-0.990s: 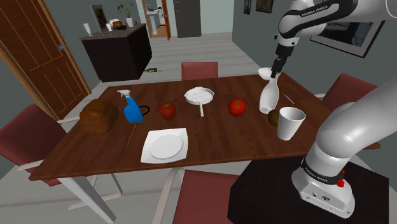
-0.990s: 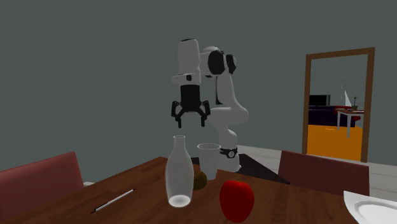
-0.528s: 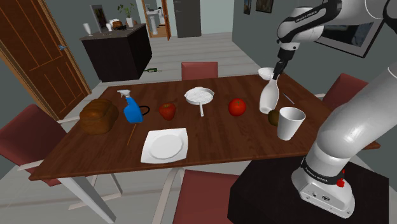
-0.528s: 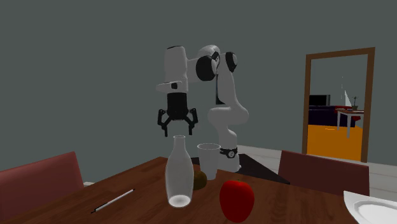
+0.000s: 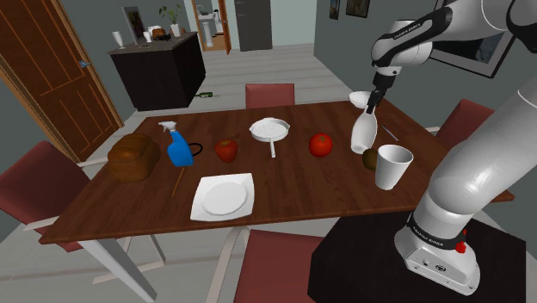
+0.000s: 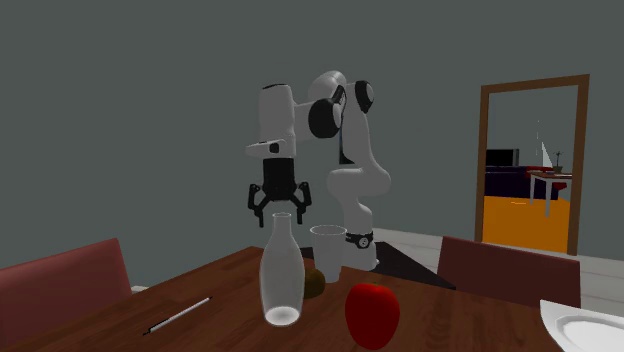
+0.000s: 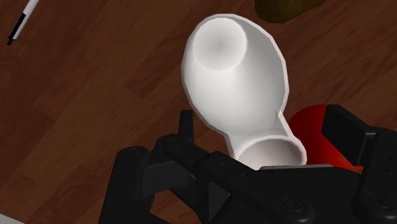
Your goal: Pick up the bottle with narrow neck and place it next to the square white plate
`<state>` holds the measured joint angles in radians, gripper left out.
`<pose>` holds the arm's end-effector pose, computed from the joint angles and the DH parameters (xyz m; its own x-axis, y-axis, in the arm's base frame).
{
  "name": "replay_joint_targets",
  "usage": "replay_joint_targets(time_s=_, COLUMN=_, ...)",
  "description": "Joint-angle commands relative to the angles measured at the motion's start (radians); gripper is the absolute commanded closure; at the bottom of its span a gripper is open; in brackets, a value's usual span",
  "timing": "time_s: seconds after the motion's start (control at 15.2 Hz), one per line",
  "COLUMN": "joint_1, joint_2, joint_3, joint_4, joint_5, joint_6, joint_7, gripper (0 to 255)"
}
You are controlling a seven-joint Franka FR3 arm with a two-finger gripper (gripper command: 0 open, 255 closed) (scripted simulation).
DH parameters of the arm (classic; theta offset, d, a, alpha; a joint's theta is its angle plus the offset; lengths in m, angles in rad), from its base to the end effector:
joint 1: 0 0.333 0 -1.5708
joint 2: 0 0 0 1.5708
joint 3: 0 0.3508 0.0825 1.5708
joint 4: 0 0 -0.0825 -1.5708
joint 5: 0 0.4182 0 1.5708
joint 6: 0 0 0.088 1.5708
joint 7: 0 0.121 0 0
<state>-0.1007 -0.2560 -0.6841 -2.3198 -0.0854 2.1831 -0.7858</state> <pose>0.3505 -0.3662 0.4285 0.9922 0.0577 0.1105 0.0595 -0.9981 -0.0134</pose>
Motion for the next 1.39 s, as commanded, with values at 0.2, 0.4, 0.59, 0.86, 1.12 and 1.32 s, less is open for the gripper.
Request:
replay_joint_targets(time_s=0.2, joint_1=0.000, joint_2=0.001, joint_3=0.000, joint_4=-0.001, joint_5=0.000, joint_6=0.001, joint_7=0.000, gripper=0)
replay_joint_targets(time_s=0.4, joint_1=0.000, joint_2=0.001, joint_3=0.000, joint_4=-0.001, joint_5=0.000, joint_6=0.001, joint_7=0.000, gripper=255)
replay_joint_targets(time_s=0.59, joint_1=0.000, joint_2=0.001, joint_3=0.000, joint_4=-0.001, joint_5=0.000, joint_6=0.001, joint_7=0.000, gripper=255)
replay_joint_targets(time_s=0.86, joint_1=0.000, joint_2=0.001, joint_3=0.000, joint_4=-0.001, joint_5=0.000, joint_6=0.001, joint_7=0.000, gripper=255)
replay_joint_targets(time_s=1.12, joint_1=-0.004, joint_2=-0.024, joint_3=0.013, joint_4=0.034, joint_5=-0.012, joint_6=-0.055, joint_7=0.014, gripper=255)
replay_joint_targets(time_s=1.32, joint_1=-0.005, joint_2=-0.040, joint_3=0.022, joint_4=0.063, joint_5=-0.019, joint_6=-0.097, joint_7=0.023, gripper=255)
